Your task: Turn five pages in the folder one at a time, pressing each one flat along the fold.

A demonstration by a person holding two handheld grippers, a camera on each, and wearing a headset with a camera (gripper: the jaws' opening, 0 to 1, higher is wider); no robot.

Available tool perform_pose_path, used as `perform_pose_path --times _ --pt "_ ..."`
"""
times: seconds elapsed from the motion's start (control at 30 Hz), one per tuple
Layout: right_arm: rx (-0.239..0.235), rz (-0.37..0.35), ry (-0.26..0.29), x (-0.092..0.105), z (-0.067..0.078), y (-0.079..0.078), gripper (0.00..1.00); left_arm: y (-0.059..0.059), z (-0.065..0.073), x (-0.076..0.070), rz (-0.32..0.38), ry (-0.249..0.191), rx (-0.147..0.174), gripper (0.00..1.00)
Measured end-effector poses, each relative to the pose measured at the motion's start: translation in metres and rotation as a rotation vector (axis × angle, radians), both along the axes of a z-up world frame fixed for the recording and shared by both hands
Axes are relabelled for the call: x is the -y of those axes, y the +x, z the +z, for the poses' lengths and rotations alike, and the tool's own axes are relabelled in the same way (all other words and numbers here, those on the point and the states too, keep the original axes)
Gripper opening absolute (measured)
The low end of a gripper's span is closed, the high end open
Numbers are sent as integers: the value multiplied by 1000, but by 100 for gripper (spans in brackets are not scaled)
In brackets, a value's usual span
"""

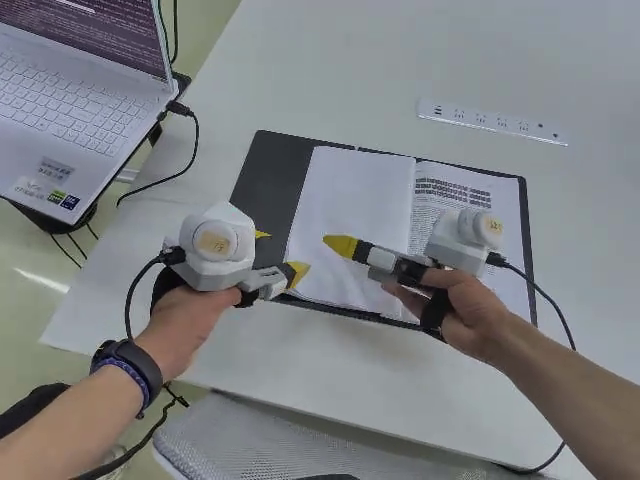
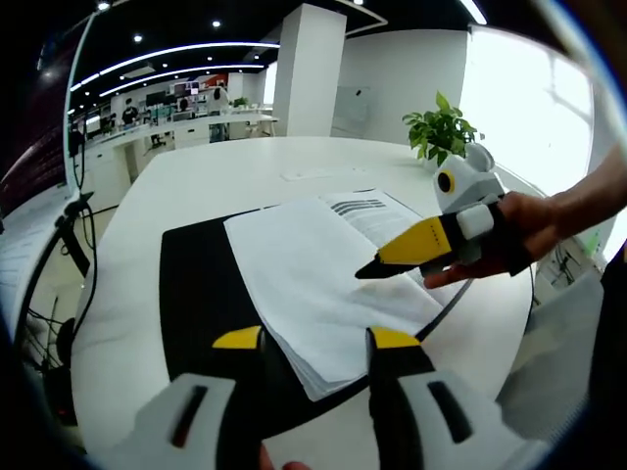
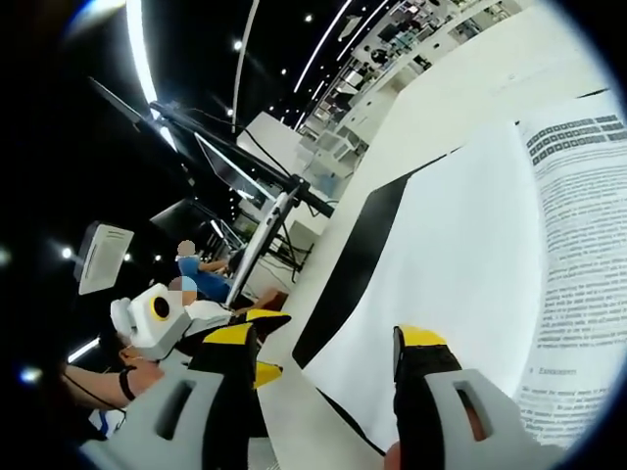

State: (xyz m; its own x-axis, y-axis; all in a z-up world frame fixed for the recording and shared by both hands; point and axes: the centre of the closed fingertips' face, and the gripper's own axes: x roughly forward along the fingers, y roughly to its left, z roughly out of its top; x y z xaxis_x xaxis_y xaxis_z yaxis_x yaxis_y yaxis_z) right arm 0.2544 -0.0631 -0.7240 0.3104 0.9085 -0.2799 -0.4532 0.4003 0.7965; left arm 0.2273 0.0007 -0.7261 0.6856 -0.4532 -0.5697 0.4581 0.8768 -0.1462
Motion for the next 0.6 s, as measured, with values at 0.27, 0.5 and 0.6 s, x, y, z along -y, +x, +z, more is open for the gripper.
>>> perform_pose_path --times 0.27,0.5,0.6 --pt "6 -47 -7 19 1 8 54 3 -10 13 -15 -3 -16 27" --pt "8 -69 -17 31 -2 16 53 -1 -27 16 -17 -2 -55 16" --pt "7 -81 -21 36 -3 19 53 -3 -34 16 -19 1 -72 6"
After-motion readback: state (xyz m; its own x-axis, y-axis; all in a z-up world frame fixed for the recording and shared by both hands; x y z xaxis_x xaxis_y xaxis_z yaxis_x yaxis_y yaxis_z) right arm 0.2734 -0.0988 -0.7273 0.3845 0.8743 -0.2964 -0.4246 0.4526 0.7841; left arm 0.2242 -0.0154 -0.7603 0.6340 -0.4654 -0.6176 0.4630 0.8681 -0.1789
